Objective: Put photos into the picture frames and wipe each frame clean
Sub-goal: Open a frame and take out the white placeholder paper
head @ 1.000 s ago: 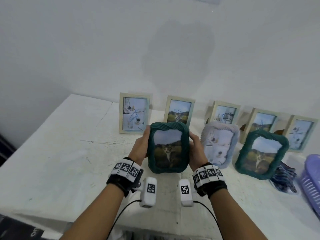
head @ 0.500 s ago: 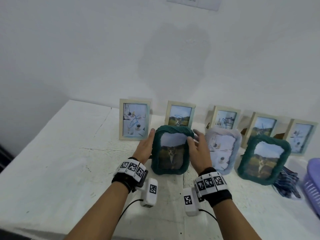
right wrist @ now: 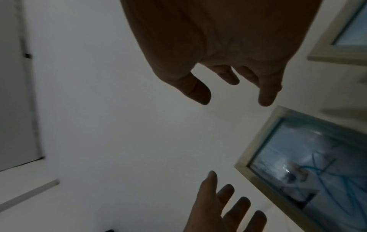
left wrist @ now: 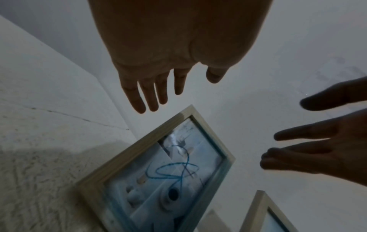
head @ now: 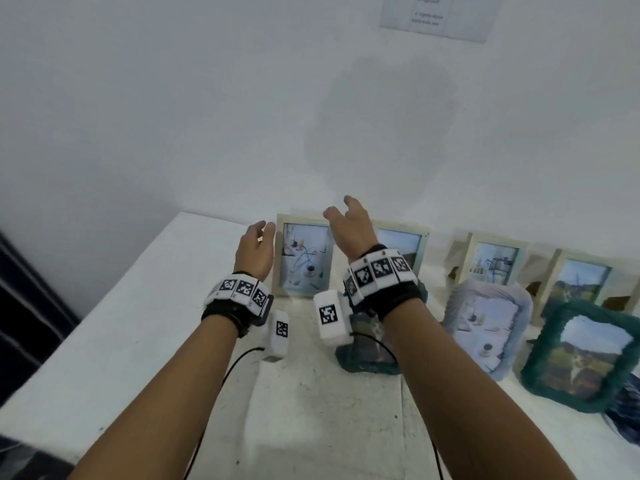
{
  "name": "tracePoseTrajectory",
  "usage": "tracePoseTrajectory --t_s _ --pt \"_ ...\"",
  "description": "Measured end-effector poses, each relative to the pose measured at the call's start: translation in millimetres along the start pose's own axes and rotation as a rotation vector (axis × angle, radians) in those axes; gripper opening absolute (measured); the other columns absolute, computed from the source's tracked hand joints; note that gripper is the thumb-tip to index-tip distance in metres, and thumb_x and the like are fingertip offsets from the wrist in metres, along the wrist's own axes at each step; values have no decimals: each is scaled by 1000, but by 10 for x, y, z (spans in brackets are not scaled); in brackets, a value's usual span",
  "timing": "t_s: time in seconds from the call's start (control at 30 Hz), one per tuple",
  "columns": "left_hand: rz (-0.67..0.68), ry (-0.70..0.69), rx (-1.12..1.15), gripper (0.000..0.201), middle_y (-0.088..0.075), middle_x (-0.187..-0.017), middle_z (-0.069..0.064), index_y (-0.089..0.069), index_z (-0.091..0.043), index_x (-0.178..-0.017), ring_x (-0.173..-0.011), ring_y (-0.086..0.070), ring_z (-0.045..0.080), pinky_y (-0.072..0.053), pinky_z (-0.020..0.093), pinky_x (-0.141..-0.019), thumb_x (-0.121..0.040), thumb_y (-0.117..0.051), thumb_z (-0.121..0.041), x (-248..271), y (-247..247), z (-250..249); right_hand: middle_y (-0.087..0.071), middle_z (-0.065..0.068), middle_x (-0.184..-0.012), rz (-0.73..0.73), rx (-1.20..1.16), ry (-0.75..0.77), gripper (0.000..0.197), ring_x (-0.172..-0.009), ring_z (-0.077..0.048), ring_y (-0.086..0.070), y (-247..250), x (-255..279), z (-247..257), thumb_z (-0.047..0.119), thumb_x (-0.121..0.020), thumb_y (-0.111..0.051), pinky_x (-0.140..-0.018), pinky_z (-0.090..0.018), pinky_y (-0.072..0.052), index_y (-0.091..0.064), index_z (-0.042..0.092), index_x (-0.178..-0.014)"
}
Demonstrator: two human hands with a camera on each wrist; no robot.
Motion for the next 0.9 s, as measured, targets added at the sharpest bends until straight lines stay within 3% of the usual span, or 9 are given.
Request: tracePoseTrajectory --t_s 0.1,0.13,0.2,0.37,0.57,0.63,0.7,0.8,0.9 --pt "83 82 -16 55 -37 -152 7 -34 -14 -147 -138 -35 22 -24 27 -108 -102 -33 -44 -113 -98 78 -40 -21 -142 31 71 -144 53 -125 -33 -44 -116 -214 -88 22 -96 -44 -93 -37 -38 -29 -1 -141" --pt "110 109 -22 56 -35 -153 6 -31 -15 -149 -139 -33 21 -22 29 -111 -102 -31 -46 -130 -134 109 -53 -22 -114 50 93 -193 35 -99 -33 -54 -156 -260 -129 20 -94 -44 -75 -33 -40 -42 -1 -122" --pt "157 143 1 58 -32 -155 3 -29 -18 -149 -140 -32 22 -21 35 -116 -101 -29 -50 -129 -204 123 -38 -6 -72 51 151 -230 14 -62 -22 -37 -194 -315 -195 16 -93 -43 -55 -29 -28 -39 7 -83" --pt "203 135 52 60 -35 -153 7 -35 -14 -146 -137 -37 25 -28 46 -115 -101 -26 -52 -81 -277 73 -40 -5 -79 43 0 -292 19 -90 -25 -40 -287 -325 -318 19 -90 -48 -92 -40 -48 -40 12 -74" --pt "102 -72 30 56 -42 -149 2 -36 -15 -148 -136 -39 18 -27 33 -114 -102 -29 -46 74 43 -214 -37 -6 -55 -22 -131 -101 28 -58 -24 -40 -220 -294 30 11 -82 -51 -62 -39 -34 -35 11 -59" --pt "69 -218 70 41 -59 -120 -11 -43 -24 -142 -112 -53 2 -38 19 -97 -104 -31 -33 221 194 -499 -41 -9 -58 -73 -89 25 30 -59 -23 -43 -84 -173 251 11 -83 -51 -58 -36 -38 -36 11 -57" --pt "45 -296 116 29 -51 -90 -27 -48 -44 -121 -81 -52 -15 -40 10 -78 -105 -32 -25 440 309 -762 -42 -8 -60 -141 -35 169 29 -58 -22 -41 102 40 452 14 -84 -49 -52 -24 -35 -39 11 -57" --pt "59 -341 208 43 -42 -75 -23 -52 -59 -89 -72 -44 2 -40 26 -81 -104 -37 -21 824 328 -1009 -57 -10 -101 -190 -41 247 28 -83 -18 -53 408 476 526 25 -85 -46 -55 -13 -37 -64 8 -98" --pt "86 -323 203 36 -54 -92 -30 -43 -48 -132 -100 -53 2 -40 30 -100 -103 -40 -28 1144 221 -1021 -53 2 -121 -246 -116 223 37 -100 -12 -55 753 899 283 16 -91 -49 -83 -20 -47 -57 17 -127"
Point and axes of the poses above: each hand's wrist, its own x-axis away from the middle knuckle, its own y-axis out of the back of the hand, z = x × y, the point moved 8 cm from there along -x, towards the middle knuckle
